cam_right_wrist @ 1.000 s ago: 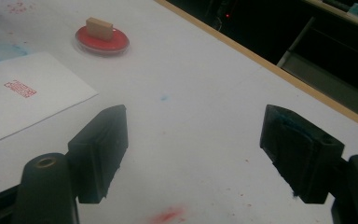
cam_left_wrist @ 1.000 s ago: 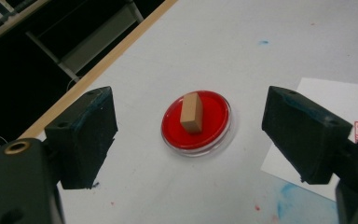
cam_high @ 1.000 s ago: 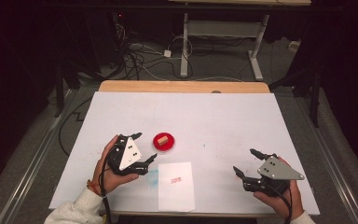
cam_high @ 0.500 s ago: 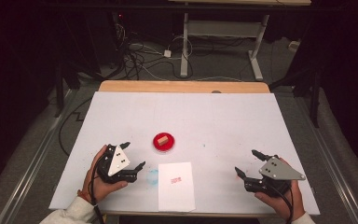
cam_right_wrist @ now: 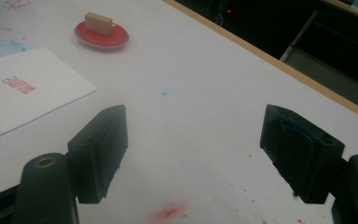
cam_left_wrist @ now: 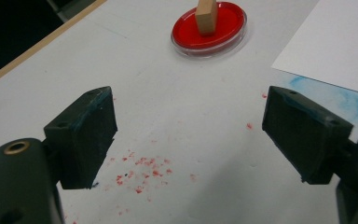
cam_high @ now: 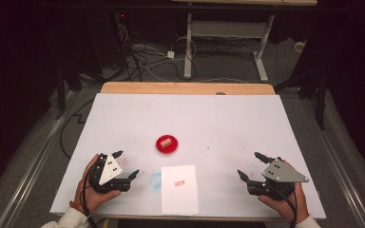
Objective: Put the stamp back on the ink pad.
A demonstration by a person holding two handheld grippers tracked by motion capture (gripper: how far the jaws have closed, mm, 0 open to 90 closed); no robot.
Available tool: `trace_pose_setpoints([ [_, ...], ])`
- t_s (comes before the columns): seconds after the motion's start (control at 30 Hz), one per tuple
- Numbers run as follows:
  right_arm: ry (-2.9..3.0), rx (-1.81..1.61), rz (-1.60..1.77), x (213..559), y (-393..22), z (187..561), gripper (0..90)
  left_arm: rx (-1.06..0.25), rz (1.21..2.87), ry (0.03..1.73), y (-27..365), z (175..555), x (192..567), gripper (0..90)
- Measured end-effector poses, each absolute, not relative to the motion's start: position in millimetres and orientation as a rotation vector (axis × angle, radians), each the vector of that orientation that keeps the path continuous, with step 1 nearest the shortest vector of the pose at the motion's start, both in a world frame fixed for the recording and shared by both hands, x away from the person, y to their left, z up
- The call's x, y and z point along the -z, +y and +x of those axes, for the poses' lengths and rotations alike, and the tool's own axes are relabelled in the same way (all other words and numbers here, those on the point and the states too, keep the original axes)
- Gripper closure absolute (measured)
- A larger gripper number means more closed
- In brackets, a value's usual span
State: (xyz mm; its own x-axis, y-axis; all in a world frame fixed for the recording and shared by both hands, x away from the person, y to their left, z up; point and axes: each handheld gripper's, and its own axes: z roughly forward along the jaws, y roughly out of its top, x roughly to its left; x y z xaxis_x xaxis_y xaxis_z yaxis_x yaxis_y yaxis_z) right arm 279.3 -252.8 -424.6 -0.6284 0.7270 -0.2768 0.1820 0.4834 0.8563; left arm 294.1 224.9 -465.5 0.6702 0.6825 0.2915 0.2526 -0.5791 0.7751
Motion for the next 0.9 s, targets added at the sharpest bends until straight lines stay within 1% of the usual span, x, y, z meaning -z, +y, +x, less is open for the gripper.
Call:
trace_pose_setpoints([
  [0.9, 2.091, -1.103, 0.728, 423.2, -250.5, 276.9, 23.6, -0.758, 2.152, 0.709, 223.5, 294.9, 464.3, 17.3],
])
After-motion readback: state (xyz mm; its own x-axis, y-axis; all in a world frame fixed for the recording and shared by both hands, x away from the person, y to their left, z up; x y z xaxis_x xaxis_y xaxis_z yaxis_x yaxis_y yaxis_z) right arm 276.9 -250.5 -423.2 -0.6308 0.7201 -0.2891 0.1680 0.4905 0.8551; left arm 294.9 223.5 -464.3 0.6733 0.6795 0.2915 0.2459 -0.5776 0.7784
